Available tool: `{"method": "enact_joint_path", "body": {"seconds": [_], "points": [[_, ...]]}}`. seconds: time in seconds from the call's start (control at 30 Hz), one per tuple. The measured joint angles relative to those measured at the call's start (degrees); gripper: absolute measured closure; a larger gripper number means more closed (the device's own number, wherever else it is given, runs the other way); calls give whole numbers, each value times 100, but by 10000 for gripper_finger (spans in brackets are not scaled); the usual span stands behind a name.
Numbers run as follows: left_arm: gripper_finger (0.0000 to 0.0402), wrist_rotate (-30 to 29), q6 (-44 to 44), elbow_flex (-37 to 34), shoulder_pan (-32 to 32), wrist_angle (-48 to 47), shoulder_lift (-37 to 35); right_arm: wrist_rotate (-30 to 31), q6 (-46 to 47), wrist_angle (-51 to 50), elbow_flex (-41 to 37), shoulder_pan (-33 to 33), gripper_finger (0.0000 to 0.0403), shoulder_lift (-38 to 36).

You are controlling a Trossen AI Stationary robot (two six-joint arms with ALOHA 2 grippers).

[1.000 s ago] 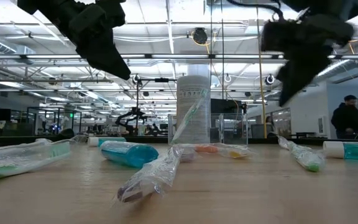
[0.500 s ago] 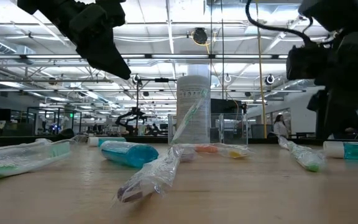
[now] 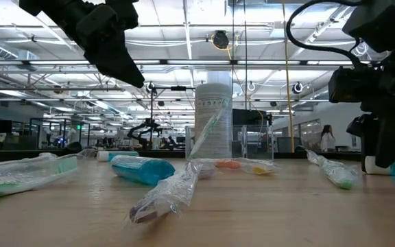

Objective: Pick & Place toothbrushing station
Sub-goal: Put the bottom right mouthwash into the transparent organizer

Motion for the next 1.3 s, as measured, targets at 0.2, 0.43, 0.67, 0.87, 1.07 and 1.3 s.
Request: {"method": "enact_joint_path", "body": {"seconds": [0.2, 0.43, 0.67, 0.87, 1.07, 1.3], "points": [[231, 0, -1, 0, 0, -1, 0, 14, -80, 67, -21, -7, 294, 9], [231, 0, -4, 0, 0, -2, 0, -32, -44, 379, -37, -4, 319, 13], [231, 0, -2, 0, 0, 0, 0, -28, -477, 1644, -45, -2, 313, -262], [231, -4, 13, 1, 0, 62, 0, 1620, -2172, 3448, -43, -59, 312, -573], [231, -7, 63, 2, 0, 391, 0, 3274, -4290, 6447, -34, -526, 311, -82], [231, -9, 195, 4, 0, 580, 0, 2610, -4840, 8466, 10, -1447, 310, 1253]]}}
